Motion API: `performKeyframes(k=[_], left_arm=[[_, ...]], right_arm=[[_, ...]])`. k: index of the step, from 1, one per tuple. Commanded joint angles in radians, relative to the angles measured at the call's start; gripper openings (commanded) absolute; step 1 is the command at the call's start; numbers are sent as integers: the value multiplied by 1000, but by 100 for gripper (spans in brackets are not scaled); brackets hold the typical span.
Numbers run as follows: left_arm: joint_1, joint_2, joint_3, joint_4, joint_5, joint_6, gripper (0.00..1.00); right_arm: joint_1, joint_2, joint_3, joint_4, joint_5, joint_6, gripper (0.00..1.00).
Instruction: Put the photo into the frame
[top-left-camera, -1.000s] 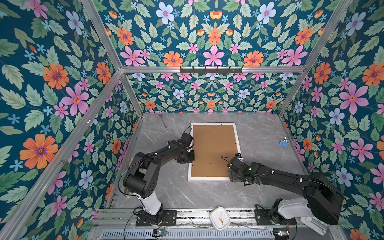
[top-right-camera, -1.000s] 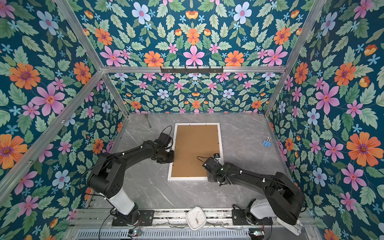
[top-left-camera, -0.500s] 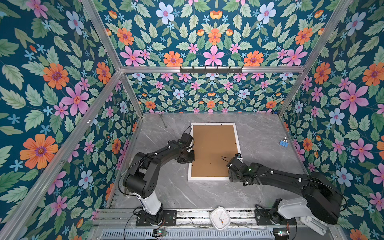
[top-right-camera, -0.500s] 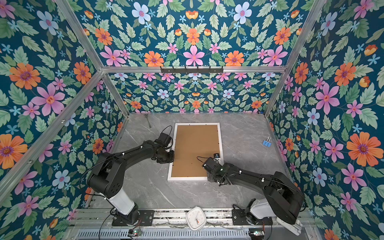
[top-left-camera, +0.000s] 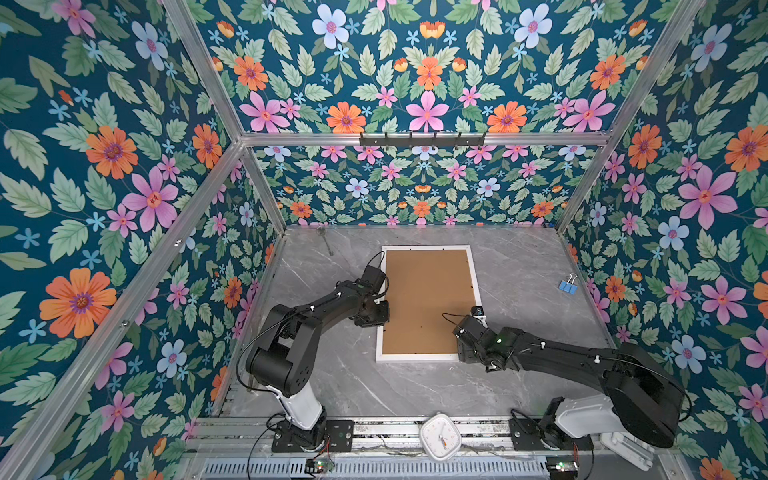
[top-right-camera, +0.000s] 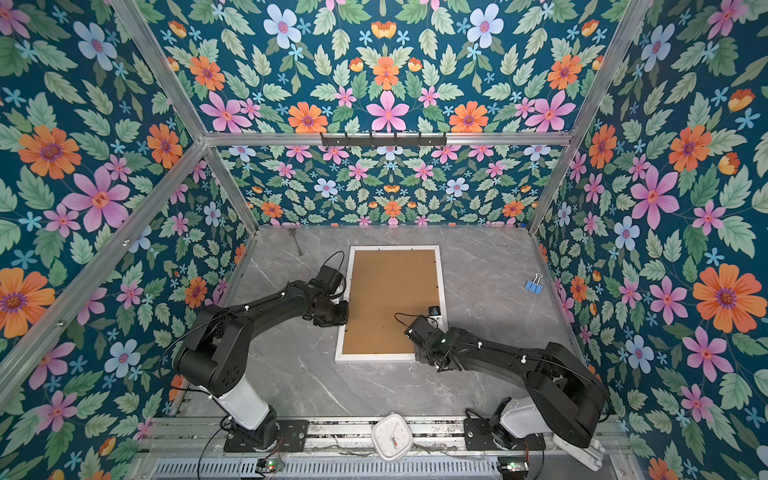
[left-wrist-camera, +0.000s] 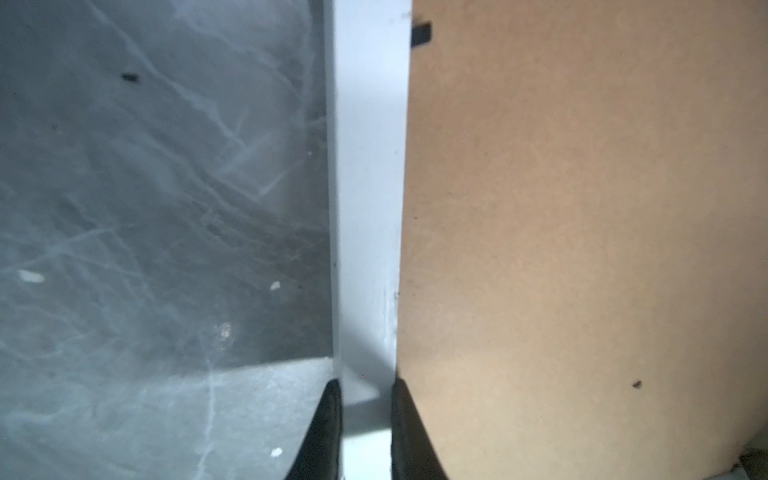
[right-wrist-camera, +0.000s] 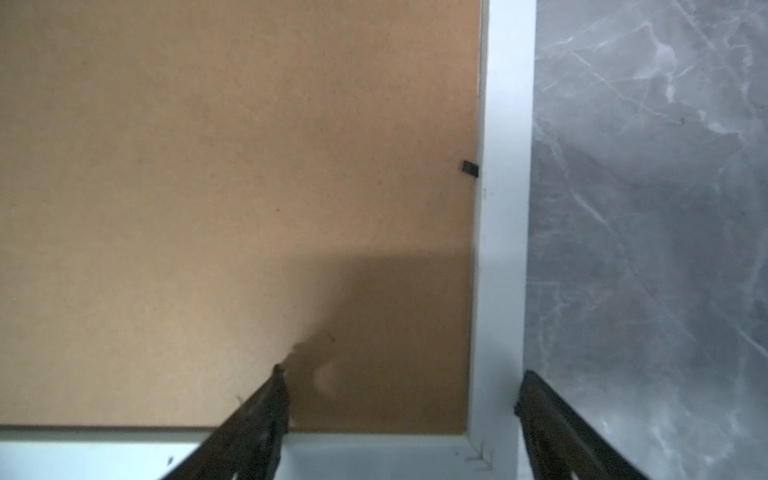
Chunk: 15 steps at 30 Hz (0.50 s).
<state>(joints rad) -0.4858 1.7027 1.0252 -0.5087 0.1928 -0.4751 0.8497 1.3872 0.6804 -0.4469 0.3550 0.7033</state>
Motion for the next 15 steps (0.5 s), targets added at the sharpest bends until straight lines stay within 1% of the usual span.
performKeyframes(k=[1, 12, 15], left_arm=[[-5, 16, -10, -17, 14, -8, 12], [-4, 21, -7, -21, 12, -3, 12], [-4, 20, -8, -20, 10, -4, 12]], right_arm=[[0, 8, -3, -54, 17, 4, 85], [-3, -87, 58, -129, 3, -19, 86], [-33, -112, 78, -157, -36, -25, 85]])
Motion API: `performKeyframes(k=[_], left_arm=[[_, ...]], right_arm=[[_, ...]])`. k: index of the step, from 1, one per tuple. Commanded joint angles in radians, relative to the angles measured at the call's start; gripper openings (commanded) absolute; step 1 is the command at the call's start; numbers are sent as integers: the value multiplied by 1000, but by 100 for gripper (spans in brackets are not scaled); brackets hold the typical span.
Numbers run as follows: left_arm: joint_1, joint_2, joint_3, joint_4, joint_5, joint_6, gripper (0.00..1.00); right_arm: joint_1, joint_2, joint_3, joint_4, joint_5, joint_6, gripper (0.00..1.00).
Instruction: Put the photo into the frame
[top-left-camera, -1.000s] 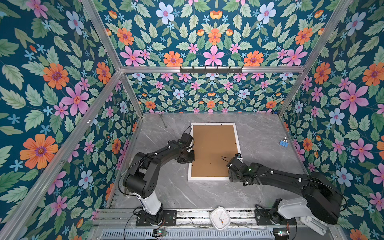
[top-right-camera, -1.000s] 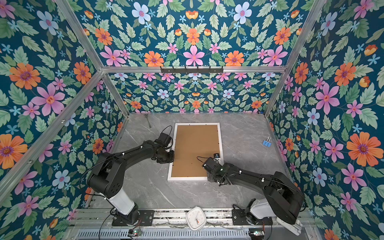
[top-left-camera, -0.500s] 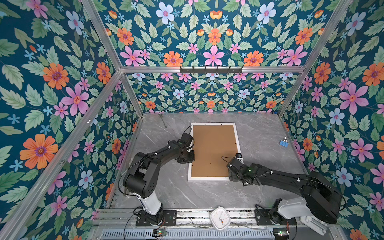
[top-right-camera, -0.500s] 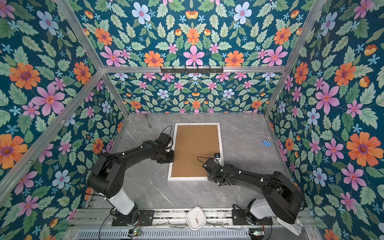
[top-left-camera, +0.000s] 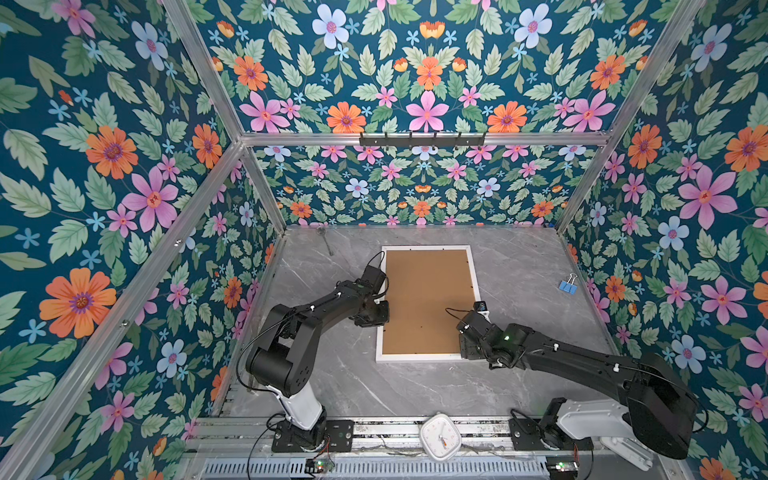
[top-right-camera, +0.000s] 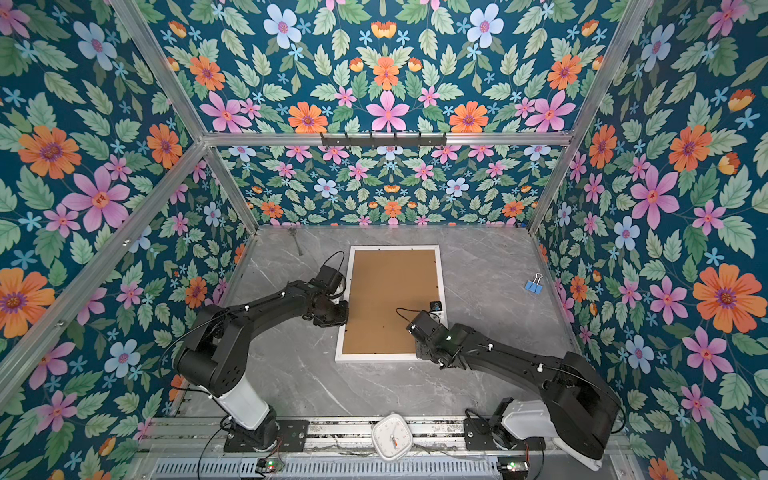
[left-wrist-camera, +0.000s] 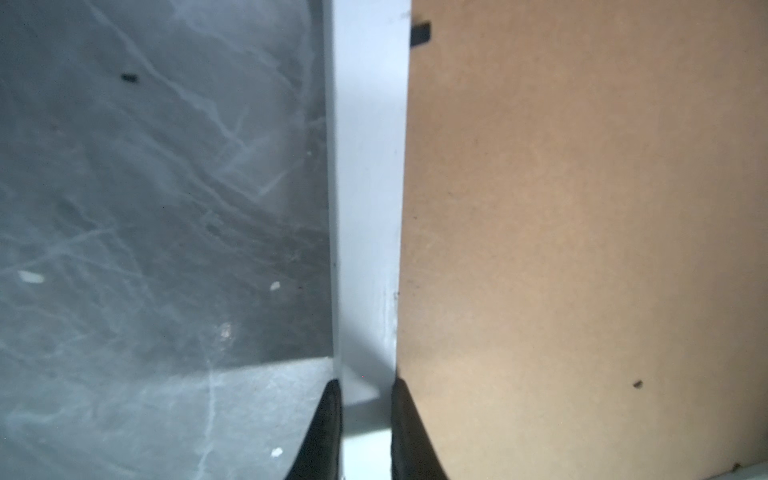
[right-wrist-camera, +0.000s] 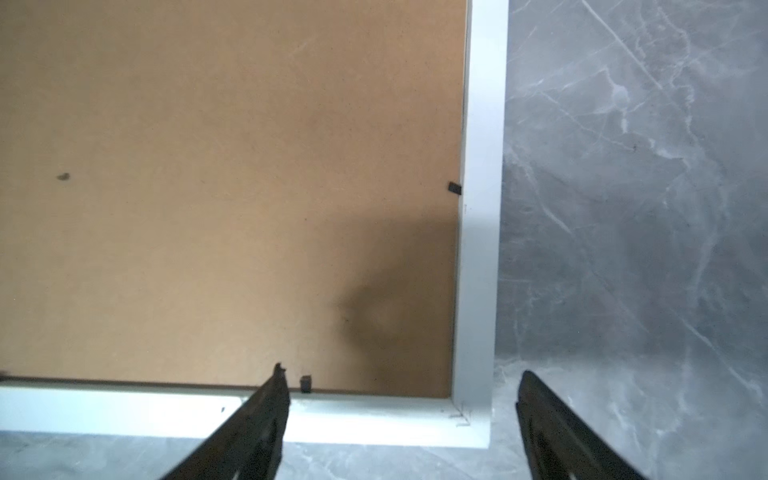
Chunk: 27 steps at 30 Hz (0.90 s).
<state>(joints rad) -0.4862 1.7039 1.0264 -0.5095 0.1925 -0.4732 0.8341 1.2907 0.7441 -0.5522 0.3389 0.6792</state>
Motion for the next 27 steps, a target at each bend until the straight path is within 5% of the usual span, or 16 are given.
performKeyframes(k=[1, 8, 16, 21, 27], left_arm=[[-4, 20, -9, -19, 10, -5, 12], [-4, 28, -5, -27, 7, 1, 13], [-3, 31, 4, -34, 4, -2, 18], [-3, 30, 14, -44, 2, -4, 24], [-5, 11, 21, -57, -2, -8, 36]], right_arm=[[-32, -22, 18, -56, -38, -4, 85], [-183, -67, 3, -48, -189, -79, 74], [-352, -27, -48, 21, -347, -156, 50], [-378, 8, -53, 59, -386, -192, 37], [-381, 49, -51, 97, -393, -196, 35]])
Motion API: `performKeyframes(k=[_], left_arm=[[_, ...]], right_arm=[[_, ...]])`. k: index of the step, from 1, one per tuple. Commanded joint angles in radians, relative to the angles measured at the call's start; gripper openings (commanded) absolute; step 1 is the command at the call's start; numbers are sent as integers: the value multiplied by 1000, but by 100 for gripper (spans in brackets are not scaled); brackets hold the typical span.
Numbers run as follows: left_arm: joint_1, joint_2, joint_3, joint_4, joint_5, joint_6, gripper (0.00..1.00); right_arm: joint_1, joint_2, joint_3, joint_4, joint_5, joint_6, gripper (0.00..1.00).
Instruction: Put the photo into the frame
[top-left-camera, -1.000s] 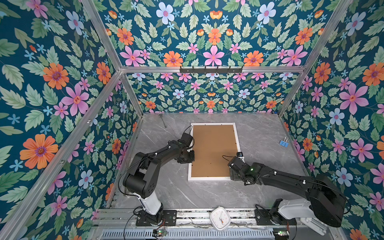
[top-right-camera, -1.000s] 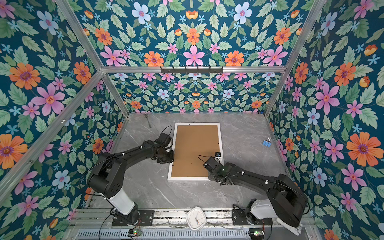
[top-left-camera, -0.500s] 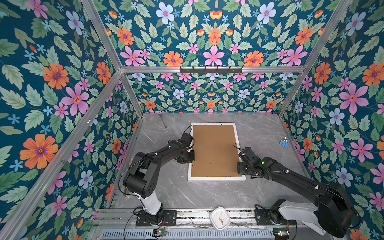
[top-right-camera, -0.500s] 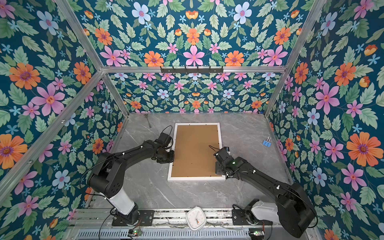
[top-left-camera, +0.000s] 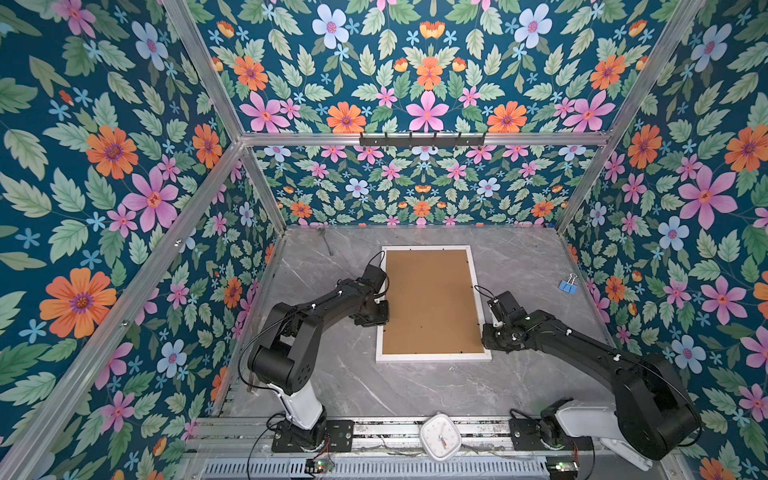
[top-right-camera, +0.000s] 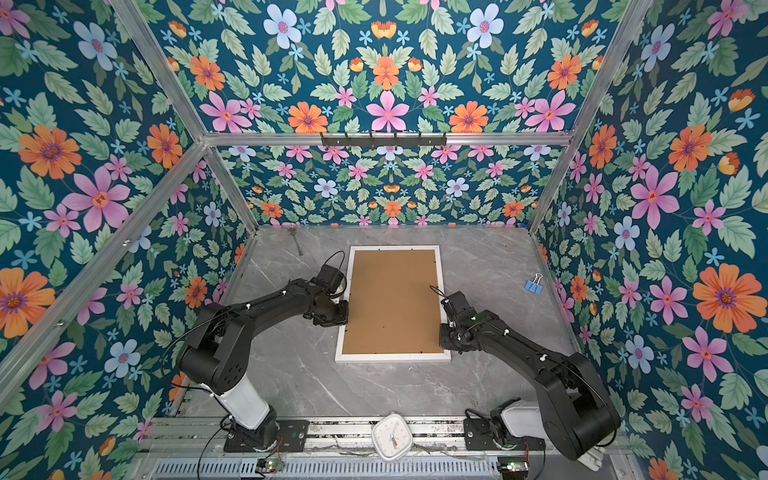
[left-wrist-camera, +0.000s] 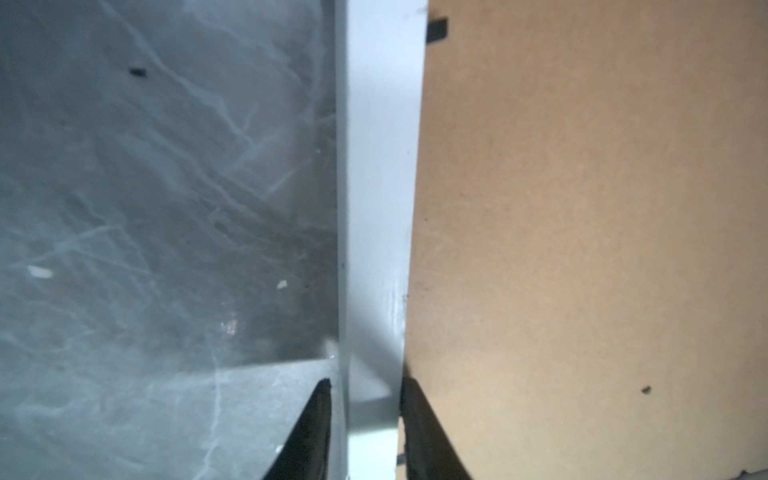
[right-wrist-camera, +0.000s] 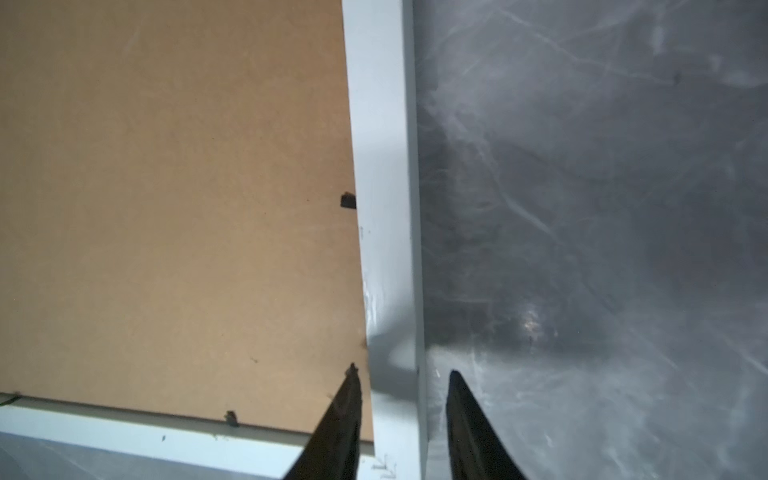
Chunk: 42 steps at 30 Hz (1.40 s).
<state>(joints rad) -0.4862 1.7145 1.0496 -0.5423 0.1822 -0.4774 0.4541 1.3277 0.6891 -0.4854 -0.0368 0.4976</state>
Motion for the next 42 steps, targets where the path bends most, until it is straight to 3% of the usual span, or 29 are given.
performKeyframes(k=[1, 5, 11, 21, 33, 42], left_arm=[[-5, -7, -2, -28, 7, -4, 38], [-8, -41, 6, -54, -8, -9, 47], [-43, -135, -16, -46, 31, -77, 49], [-237, -262, -170, 164, 114, -330, 53], [-435, -386, -338, 403, -54, -719, 54], [-528, -298, -248, 298, -143, -686, 54]], right_arm=[[-1, 19, 4, 34, -17, -14, 35], [-1, 39, 9, 41, -10, -9, 32], [-1, 30, 10, 33, -4, -1, 26], [-1, 22, -2, 23, 14, 13, 14], [-1, -1, -16, 23, 31, 19, 7], [-2, 1, -16, 25, 32, 17, 5]])
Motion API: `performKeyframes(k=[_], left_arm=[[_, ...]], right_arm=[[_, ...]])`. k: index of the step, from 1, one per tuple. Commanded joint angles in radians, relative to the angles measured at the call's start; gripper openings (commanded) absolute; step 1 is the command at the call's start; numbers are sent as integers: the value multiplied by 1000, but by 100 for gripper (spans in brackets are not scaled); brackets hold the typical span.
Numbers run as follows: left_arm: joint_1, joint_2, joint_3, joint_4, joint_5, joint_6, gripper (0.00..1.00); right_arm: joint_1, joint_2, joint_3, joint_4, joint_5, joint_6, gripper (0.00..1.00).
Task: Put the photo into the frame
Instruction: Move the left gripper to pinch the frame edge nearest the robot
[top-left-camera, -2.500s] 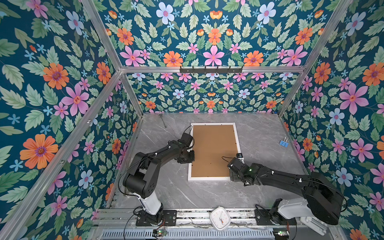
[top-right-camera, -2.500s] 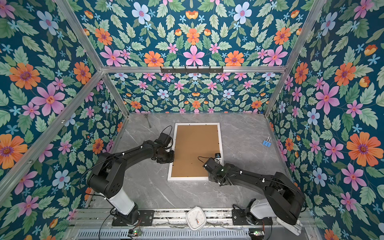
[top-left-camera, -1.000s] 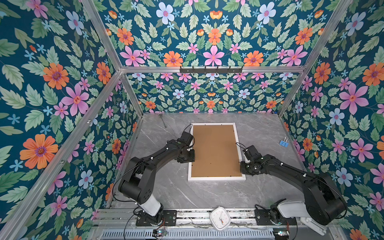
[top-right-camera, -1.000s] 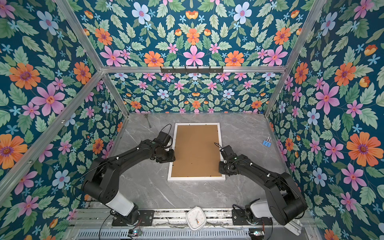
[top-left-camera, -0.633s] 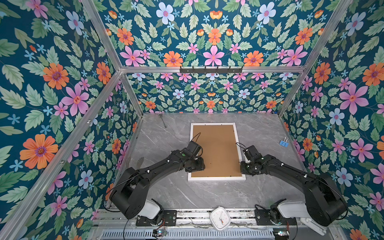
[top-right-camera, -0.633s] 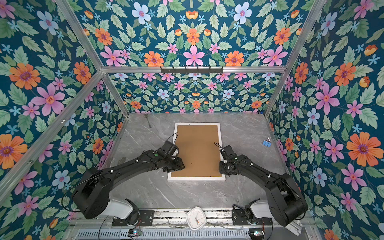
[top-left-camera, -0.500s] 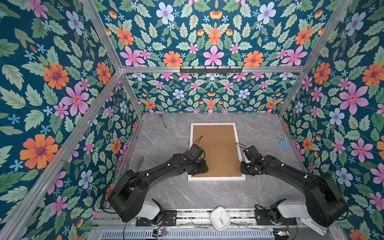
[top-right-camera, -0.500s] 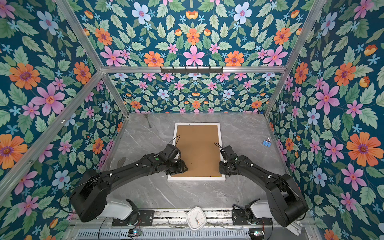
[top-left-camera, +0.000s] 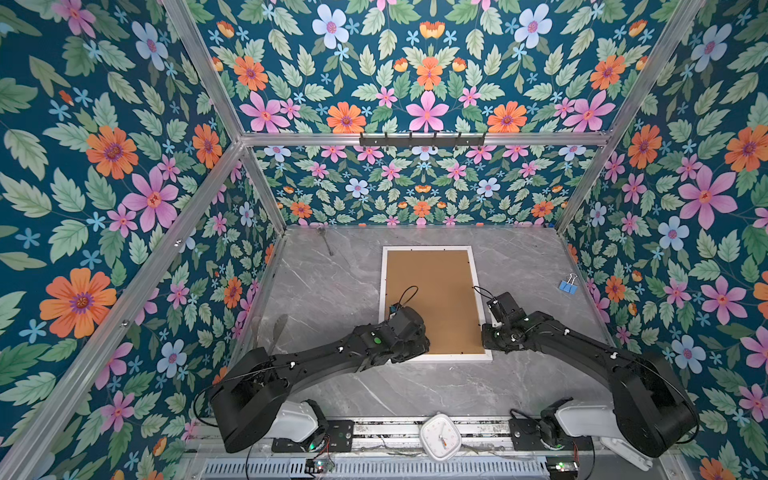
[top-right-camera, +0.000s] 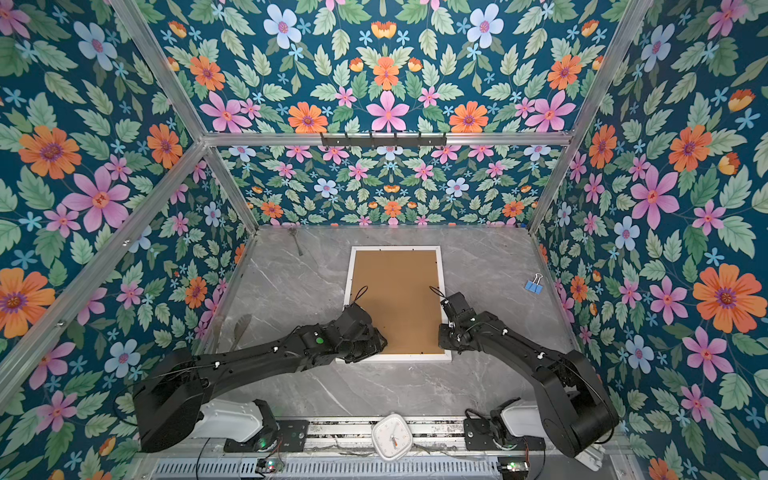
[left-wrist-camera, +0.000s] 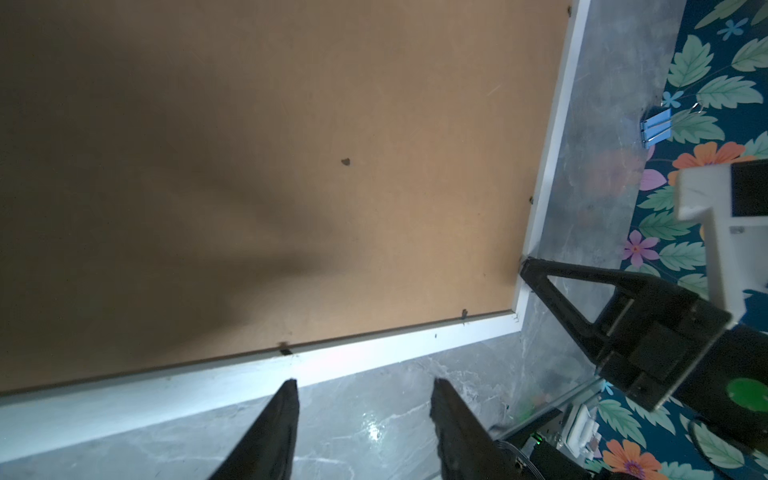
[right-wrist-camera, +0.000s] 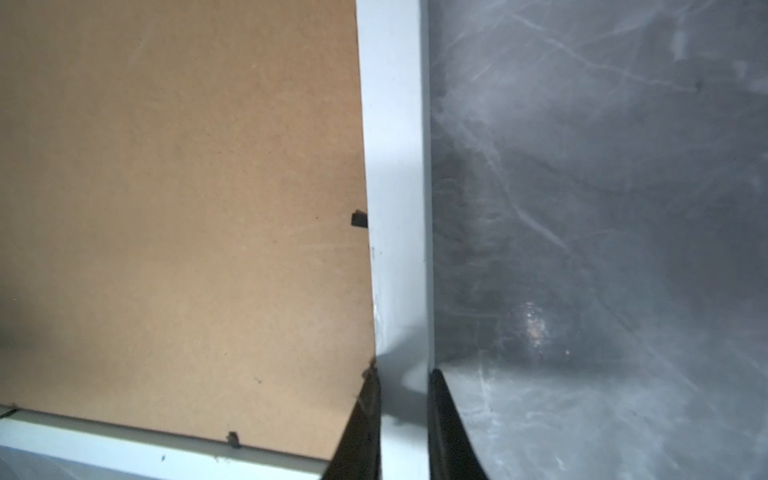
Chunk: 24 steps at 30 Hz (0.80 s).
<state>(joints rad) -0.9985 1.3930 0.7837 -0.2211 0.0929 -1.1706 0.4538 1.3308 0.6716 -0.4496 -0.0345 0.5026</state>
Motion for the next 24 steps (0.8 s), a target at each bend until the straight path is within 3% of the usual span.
performKeyframes(k=[1, 12, 24], left_arm=[[-24, 43, 39, -43, -67, 23, 54], [-73, 122, 101, -146, -181, 90, 54], [-100, 161, 99, -114, -199, 100, 53]], right_arm=[[-1, -2, 0, -11, 30, 13, 5], [0, -1, 0, -11, 32, 13, 5], [0, 8, 6, -13, 32, 11, 4]])
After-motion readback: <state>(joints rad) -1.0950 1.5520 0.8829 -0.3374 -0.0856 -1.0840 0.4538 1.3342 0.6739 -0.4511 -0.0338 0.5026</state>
